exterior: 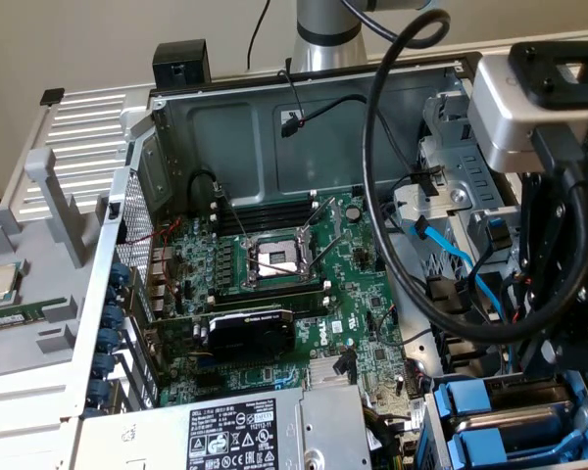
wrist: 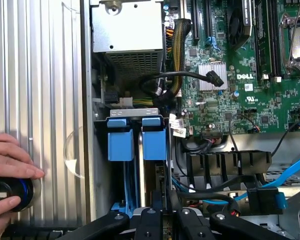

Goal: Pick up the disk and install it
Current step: 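Insert the first disk wire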

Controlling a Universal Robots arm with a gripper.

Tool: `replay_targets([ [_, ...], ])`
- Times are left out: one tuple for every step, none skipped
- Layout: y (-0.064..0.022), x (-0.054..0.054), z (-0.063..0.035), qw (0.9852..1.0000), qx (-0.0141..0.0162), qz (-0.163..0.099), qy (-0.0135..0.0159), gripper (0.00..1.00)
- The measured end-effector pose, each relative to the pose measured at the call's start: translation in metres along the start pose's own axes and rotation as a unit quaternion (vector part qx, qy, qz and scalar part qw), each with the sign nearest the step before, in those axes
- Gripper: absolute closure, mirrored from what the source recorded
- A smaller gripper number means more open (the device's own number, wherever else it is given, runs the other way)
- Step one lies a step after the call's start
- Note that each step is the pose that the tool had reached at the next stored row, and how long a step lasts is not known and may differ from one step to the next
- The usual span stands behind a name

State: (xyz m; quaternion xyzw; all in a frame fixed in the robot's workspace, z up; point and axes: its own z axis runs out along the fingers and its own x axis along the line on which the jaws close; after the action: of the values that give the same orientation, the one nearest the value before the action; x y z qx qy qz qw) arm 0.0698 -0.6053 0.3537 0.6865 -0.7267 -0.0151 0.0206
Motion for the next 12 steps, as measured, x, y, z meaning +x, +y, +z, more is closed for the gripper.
replay_targets([
  [0.0000,0.0000,0.0000,1.0000,0.0000,0.000,0.0000,0.83],
  [0.0001,0.0000,0.0000,1.0000,0.0000,0.000,0.0001,0.83],
  [0.0001,0.0000,0.0000,1.0000,0.0000,0.000,0.0000,0.83],
  [0.0002,0.0000,0.0000,1.0000,-0.0001,0.000,0.0000,0.83],
  [0.0003,0.0000,0.0001,1.0000,-0.0003,0.001,0.0000,0.83],
  [0.0004,0.0000,0.0002,1.0000,-0.0016,0.002,0.0002,0.83],
  [0.0004,0.0000,0.0006,1.0000,-0.0031,0.003,0.0001,0.83],
  [0.0004,0.0000,0.0008,1.0000,-0.0061,0.004,0.0003,0.83],
  [0.0004,0.0000,0.0010,0.9999,-0.0105,0.005,0.0004,0.83],
  [0.0004,0.0000,0.0012,0.9998,-0.0181,0.007,0.0008,0.83],
  [0.0003,0.0000,0.0012,0.9997,-0.0219,0.008,0.0009,0.83],
  [0.0004,0.0000,0.0012,0.9997,-0.0221,0.008,0.0009,0.83],
])
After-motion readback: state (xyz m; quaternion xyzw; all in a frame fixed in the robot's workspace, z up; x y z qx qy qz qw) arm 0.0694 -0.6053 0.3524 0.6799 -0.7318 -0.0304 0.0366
